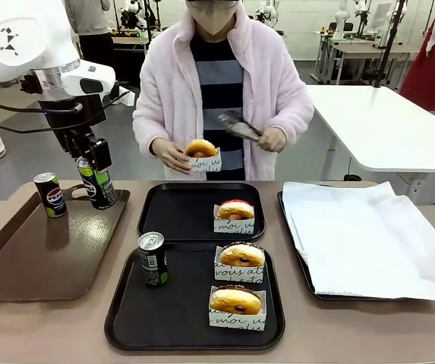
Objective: Set up donuts and drinks on trays.
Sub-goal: Pick up one Pepsi coke from the Handle tray and place it on the Flat Tray without a Pepsi coke.
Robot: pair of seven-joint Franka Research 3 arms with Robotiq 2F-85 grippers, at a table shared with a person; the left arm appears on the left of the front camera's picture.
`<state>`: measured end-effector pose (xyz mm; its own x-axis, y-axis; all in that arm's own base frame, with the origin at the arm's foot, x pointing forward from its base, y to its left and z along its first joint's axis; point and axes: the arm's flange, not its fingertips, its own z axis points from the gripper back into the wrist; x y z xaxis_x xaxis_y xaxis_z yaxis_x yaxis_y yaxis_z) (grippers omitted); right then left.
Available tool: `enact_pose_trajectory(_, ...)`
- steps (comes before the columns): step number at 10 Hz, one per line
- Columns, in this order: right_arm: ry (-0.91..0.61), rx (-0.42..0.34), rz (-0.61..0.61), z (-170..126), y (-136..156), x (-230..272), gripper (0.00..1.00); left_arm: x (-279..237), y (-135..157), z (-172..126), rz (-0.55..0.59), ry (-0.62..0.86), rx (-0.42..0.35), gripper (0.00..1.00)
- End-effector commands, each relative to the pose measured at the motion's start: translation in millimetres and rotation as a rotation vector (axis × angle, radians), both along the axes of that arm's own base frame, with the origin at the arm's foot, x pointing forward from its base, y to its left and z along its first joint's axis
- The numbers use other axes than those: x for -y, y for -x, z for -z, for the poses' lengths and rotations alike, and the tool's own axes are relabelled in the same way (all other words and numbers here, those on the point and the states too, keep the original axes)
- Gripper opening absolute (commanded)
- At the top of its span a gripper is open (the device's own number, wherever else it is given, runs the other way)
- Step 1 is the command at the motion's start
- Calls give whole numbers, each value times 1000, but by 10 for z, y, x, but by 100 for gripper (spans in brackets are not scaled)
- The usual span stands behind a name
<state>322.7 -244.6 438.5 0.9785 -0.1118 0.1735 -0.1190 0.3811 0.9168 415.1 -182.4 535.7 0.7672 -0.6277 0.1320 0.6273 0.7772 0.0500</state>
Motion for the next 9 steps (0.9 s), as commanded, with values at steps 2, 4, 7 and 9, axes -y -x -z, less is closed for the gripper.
enact_pose_trajectory(2,4,3,-1,5,11,-7,100,-3,-146,-11,21,-4,-16,59)
enact_pose_trajectory(4,4,3,-1,5,11,-7,100,61,-379,-67,30,17,8,59)
enact_pose_trajectory(7,4,3,-1,5,11,-7,100,262,-881,-36,25,19,18,59)
enact_pose_trajectory(9,4,3,-1,5,11,-7,100,371,-1190,77,23,12,50,59)
